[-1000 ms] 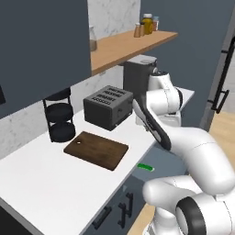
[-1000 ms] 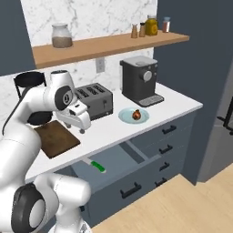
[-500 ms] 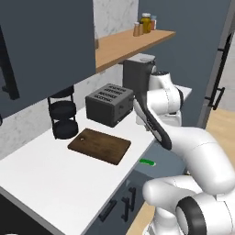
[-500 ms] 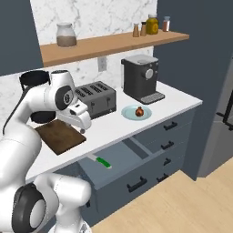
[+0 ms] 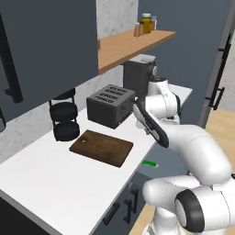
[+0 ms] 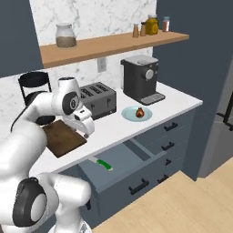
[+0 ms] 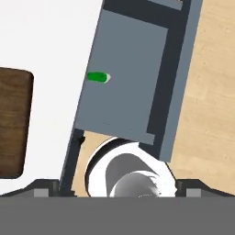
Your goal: Pick up the knife from the drawer and place it on the cutting board. Then place the meat from the plate to the cutting board.
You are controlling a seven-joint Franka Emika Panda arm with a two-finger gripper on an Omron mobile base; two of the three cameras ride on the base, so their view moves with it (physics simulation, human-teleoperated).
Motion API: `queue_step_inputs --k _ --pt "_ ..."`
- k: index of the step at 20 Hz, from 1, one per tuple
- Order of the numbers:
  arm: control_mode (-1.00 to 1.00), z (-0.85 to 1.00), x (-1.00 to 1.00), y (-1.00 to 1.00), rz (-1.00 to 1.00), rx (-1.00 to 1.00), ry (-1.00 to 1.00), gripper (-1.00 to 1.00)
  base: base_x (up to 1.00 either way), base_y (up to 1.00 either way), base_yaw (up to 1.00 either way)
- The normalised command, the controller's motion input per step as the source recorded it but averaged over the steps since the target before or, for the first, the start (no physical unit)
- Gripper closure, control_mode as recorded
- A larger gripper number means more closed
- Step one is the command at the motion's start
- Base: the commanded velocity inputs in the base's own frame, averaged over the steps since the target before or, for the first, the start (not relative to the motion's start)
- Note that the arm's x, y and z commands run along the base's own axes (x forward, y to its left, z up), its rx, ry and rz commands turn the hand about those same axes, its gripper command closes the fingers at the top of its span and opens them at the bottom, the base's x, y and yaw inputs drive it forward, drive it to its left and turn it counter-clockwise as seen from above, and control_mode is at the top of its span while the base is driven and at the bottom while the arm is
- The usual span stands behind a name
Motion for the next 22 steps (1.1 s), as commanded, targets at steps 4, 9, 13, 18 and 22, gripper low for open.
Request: queue_step_inputs --k 4,9,13,18,22 --pt "-1.00 -1.00 0.39 -1.00 -0.24 0.00 0.09 -1.00 0.00 0.00 0.00" --pt "-1.00 -1.00 0.82 -0.98 -0.18 0.00 0.18 -1.00 0.00 0.00 0.00" --pt "-1.00 -0.96 0.66 -0.41 -0.05 -0.08 0.05 -1.00 0.00 0.00 0.00" --pt "-1.00 -0.76 0.37 -0.03 0.04 -0.15 0.00 -1.00 0.00 0.00 0.00" --pt "-1.00 -0.66 0.05 -0.19 0.06 -0.08 0.00 -1.00 0.00 0.00 0.00"
